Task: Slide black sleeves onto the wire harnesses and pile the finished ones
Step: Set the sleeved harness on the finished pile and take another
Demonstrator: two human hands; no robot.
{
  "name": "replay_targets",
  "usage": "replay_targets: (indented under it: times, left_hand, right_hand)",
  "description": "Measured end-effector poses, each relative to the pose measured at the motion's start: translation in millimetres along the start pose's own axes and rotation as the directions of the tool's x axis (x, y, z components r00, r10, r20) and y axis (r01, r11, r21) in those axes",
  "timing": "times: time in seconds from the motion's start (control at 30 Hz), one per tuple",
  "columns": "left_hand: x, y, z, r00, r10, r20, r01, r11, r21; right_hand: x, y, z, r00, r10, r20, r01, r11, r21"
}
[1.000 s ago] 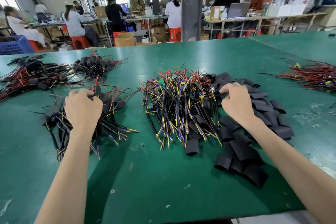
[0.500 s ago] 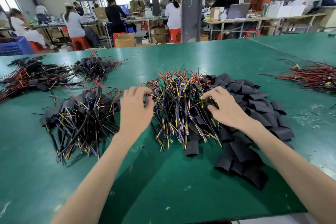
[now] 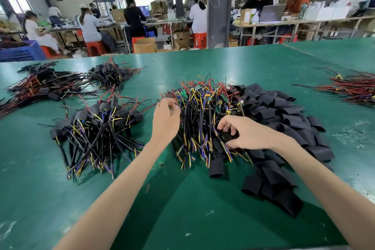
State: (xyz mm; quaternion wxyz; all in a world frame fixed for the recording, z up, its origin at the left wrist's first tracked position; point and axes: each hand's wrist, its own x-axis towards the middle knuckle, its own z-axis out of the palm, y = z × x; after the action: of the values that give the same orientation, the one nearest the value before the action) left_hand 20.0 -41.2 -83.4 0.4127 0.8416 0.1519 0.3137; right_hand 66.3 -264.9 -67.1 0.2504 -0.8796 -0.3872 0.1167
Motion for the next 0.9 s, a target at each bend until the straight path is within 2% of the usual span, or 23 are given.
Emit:
replay_targets:
  times: [0.1, 0.2, 0.3, 0.37, 0.4, 0.47, 0.53, 0.63, 0.7, 0.83, 0.9]
  left_hand:
    - [14, 5, 2, 0.999, -0.044, -0.024, 0.043, 0.999, -0.021]
    - [24, 19, 4, 0.996, 0.071, -0.062, -0.068, 0.996, 0.051]
    - [25, 38, 12, 0.965, 0.259, -0.047, -0.248, 0.955, 0.165]
    - [25, 52, 21, 0.954, 0.296, 0.047, -0.298, 0.913, 0.278]
    - [25, 57, 26, 0.956, 0.270, 0.114, -0.293, 0.894, 0.339]
    - [27, 67, 31, 0.962, 0.165, 0.219, -0.246, 0.872, 0.423]
    - [27, 73, 35, 0.966, 0.085, 0.244, -0.194, 0.861, 0.469]
    - [28, 81, 39, 0.968, 0.060, 0.243, -0.185, 0.826, 0.533]
    - [28, 84, 38, 0.972, 0.033, 0.233, -0.145, 0.864, 0.483]
    - [24, 86, 33, 0.986, -0.028, 0.163, -0.019, 0.961, 0.275]
    - [22, 87, 28, 0.997, 0.007, 0.080, -0.022, 0.981, 0.192]
  right_hand:
    - [1, 3, -4, 0.997, 0.031, -0.065, -0.020, 0.986, 0.166]
    - [4, 4, -8, 0.987, 0.084, -0.139, -0.017, 0.906, 0.422]
    - [7, 2, -9, 0.967, 0.117, -0.226, 0.074, 0.721, 0.689]
    - [9, 1, -10, 0.949, 0.167, -0.266, 0.126, 0.574, 0.809]
    - [10, 2, -11, 0.938, 0.199, -0.285, 0.137, 0.541, 0.829]
    - [12, 6, -11, 0.908, 0.262, -0.326, 0.136, 0.553, 0.822]
    - [14, 10, -10, 0.875, 0.314, -0.368, 0.119, 0.597, 0.793]
    - [16, 15, -7, 0.847, 0.354, -0.397, 0.113, 0.610, 0.784]
    - [18, 17, -6, 0.850, 0.342, -0.401, 0.123, 0.610, 0.783]
    - [16, 16, -6, 0.878, 0.284, -0.385, 0.144, 0.610, 0.779]
    - [15, 14, -6, 0.909, 0.250, -0.333, 0.132, 0.585, 0.800]
